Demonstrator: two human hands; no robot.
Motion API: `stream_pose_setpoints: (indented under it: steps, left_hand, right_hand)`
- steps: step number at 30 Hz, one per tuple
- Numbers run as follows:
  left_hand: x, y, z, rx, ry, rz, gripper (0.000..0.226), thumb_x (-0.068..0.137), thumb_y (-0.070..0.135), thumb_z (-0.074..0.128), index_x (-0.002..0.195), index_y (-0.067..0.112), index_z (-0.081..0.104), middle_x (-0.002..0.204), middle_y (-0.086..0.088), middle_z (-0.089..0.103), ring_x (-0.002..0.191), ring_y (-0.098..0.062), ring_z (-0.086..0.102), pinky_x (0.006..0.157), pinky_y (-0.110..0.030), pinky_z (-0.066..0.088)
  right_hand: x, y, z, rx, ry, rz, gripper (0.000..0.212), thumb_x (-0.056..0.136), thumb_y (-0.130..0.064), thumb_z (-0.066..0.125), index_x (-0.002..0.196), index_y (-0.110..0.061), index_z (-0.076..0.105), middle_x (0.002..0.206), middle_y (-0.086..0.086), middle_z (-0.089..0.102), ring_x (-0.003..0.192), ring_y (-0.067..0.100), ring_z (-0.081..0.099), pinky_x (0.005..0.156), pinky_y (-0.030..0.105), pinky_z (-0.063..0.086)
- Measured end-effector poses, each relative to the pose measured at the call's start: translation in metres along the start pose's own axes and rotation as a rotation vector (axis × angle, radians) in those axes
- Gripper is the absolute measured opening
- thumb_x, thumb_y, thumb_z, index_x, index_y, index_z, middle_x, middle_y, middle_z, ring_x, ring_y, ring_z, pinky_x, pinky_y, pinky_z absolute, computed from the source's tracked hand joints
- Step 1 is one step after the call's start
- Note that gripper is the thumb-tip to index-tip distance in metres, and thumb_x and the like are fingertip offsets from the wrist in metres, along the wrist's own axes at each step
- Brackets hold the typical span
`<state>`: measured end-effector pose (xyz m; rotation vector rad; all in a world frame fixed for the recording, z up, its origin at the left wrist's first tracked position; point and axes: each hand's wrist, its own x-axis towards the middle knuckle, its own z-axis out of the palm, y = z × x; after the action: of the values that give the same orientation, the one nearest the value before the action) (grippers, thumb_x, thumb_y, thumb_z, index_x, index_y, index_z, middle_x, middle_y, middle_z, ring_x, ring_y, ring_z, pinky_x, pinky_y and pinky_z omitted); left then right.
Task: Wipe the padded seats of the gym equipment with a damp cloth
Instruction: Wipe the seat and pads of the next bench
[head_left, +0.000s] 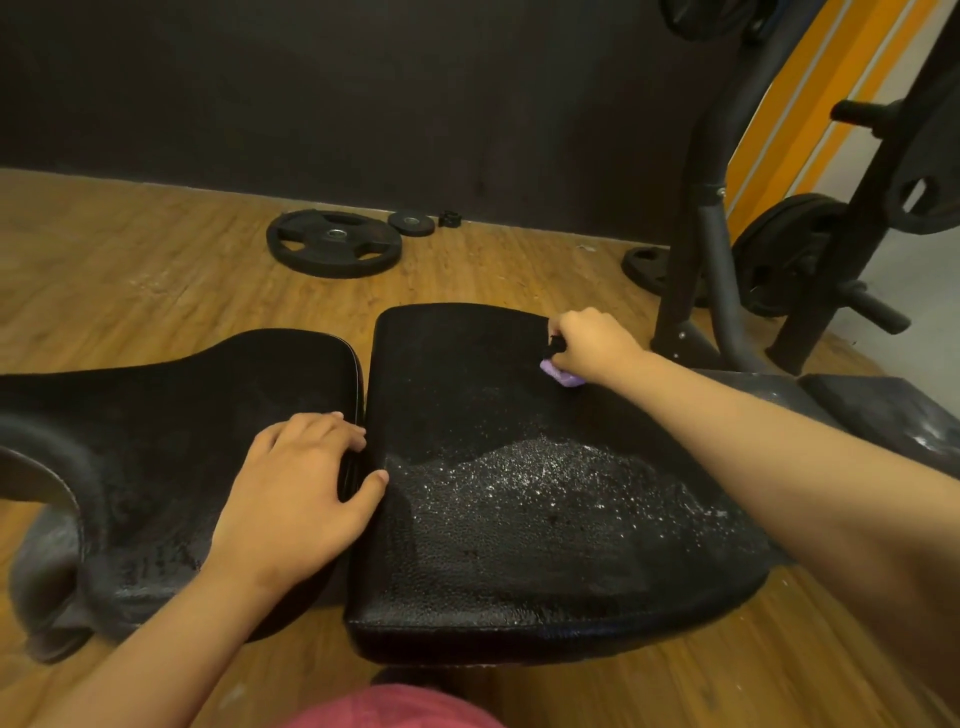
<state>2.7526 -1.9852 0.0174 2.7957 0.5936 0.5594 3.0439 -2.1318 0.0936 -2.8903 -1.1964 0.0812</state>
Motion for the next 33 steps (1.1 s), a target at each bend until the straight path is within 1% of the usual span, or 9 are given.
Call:
stream_pose_setpoints:
  steps: [3,7,11,14,16,21,25,30,33]
  left_hand:
    - [0.0,0.0,0.0,-0.002,-0.014,-0.006,0.066,0.075,0.068,0.025,0.113,0.028,0.063,0.122,0.014,0.06,0.13,-0.006,0.042,0.108,-0.033,0.028]
    - [-0.001,-0.001,0.001,-0.007,-0.001,0.003,0.065,0.077,0.067,0.028,0.111,0.026,0.064,0.121,0.012,0.062,0.129,-0.007,0.044,0.107,-0.035,0.03]
    - [0.001,-0.002,0.002,-0.007,-0.005,-0.004,0.064,0.077,0.067,0.029,0.11,0.026,0.064,0.12,0.011,0.062,0.128,-0.008,0.045,0.106,-0.036,0.032]
    - [0.0,-0.002,0.003,-0.006,0.0,-0.001,0.065,0.076,0.068,0.029,0.11,0.026,0.065,0.12,0.01,0.063,0.127,-0.009,0.045,0.105,-0.036,0.032]
    - [-0.002,-0.003,0.002,-0.006,0.005,-0.004,0.066,0.075,0.068,0.029,0.11,0.026,0.065,0.12,0.009,0.063,0.127,-0.009,0.046,0.105,-0.035,0.032]
    - [0.001,-0.003,0.002,0.002,-0.002,-0.012,0.067,0.073,0.07,0.029,0.109,0.028,0.066,0.119,0.01,0.063,0.126,-0.009,0.047,0.105,-0.036,0.033]
    - [0.003,-0.003,0.001,-0.007,-0.006,-0.013,0.066,0.073,0.07,0.029,0.107,0.028,0.067,0.117,0.01,0.064,0.124,-0.011,0.049,0.104,-0.038,0.034]
    - [0.002,-0.003,0.001,-0.002,0.001,0.0,0.064,0.074,0.069,0.032,0.107,0.027,0.067,0.115,0.012,0.065,0.123,-0.01,0.05,0.103,-0.039,0.036]
    - [0.001,-0.003,0.0,-0.002,-0.009,0.012,0.068,0.074,0.07,0.028,0.109,0.027,0.067,0.116,0.011,0.064,0.124,-0.01,0.049,0.104,-0.039,0.035]
  right_hand:
    - [-0.003,-0.008,0.006,0.111,-0.012,-0.098,0.003,0.085,-0.015,0.063,0.086,-0.013,0.062,0.08,0.005,0.067,0.075,0.021,0.063,0.063,0.03,0.047]
    - [-0.002,-0.004,-0.001,0.066,0.026,0.038,0.009,0.084,-0.015,0.062,0.09,-0.009,0.065,0.082,0.008,0.069,0.074,0.022,0.064,0.057,0.028,0.046]
    - [-0.018,-0.017,0.011,0.19,0.018,-0.117,0.007,0.083,-0.015,0.063,0.078,-0.016,0.059,0.077,0.006,0.066,0.072,0.02,0.062,0.058,0.028,0.044]
    - [-0.013,-0.007,0.006,0.124,0.052,0.019,0.009,0.086,-0.023,0.064,0.084,-0.016,0.058,0.08,0.005,0.064,0.076,0.022,0.06,0.056,0.028,0.039]
    - [-0.006,0.005,-0.002,0.089,0.1,0.154,0.012,0.087,-0.025,0.064,0.089,-0.014,0.058,0.082,0.004,0.061,0.081,0.025,0.061,0.061,0.028,0.039]
    - [-0.014,0.035,-0.02,0.359,0.309,0.267,0.016,0.087,-0.025,0.065,0.078,-0.022,0.052,0.069,-0.007,0.054,0.064,0.006,0.051,0.054,0.023,0.033]
    - [-0.03,0.039,-0.007,0.667,0.366,0.261,0.027,0.081,-0.018,0.074,0.072,-0.02,0.048,0.074,-0.003,0.055,0.072,0.012,0.054,0.061,0.024,0.04]
    - [-0.05,0.034,0.023,0.883,0.436,0.313,0.026,0.082,-0.01,0.072,0.081,-0.022,0.048,0.082,-0.004,0.054,0.079,0.013,0.053,0.066,0.024,0.041]
    - [-0.065,0.033,0.044,0.821,0.337,0.262,0.031,0.081,-0.009,0.073,0.101,-0.016,0.05,0.091,-0.003,0.056,0.087,0.011,0.054,0.079,0.027,0.044]
